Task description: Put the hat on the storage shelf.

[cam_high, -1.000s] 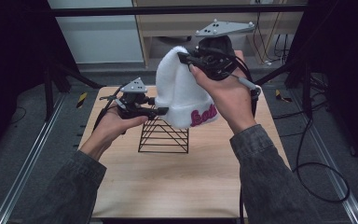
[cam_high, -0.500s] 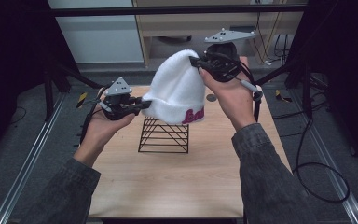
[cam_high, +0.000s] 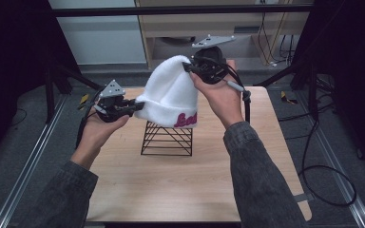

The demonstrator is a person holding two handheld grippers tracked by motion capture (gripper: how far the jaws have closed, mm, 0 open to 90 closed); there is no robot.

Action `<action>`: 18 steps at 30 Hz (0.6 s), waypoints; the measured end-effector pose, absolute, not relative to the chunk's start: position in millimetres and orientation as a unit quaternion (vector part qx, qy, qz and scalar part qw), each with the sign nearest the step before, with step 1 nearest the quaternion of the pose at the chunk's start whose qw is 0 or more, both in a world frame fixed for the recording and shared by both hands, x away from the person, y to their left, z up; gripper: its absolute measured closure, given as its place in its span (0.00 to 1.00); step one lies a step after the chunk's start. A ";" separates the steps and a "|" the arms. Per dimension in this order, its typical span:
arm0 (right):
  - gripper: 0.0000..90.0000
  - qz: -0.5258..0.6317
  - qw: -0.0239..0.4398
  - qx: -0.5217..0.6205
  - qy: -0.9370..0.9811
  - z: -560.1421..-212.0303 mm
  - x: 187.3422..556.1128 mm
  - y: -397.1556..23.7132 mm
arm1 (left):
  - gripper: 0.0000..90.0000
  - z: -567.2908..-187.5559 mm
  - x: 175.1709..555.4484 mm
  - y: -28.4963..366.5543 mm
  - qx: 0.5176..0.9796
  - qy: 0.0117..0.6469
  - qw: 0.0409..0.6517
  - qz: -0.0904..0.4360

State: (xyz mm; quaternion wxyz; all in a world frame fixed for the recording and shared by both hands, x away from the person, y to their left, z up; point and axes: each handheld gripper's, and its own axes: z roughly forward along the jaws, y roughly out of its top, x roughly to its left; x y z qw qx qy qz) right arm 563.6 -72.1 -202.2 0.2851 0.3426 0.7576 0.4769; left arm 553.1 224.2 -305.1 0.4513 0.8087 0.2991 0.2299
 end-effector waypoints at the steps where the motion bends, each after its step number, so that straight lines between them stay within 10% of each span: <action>1: 0.91 0.477 0.284 0.345 0.757 -203.5 565.1 -71.2 | 0.86 -305.6 553.8 225.1 0.809 0.301 0.449 0.230; 18: 0.91 0.473 0.269 0.343 0.766 -219.8 567.8 -64.0 | 0.87 -319.7 560.8 235.2 0.810 0.312 0.444 0.224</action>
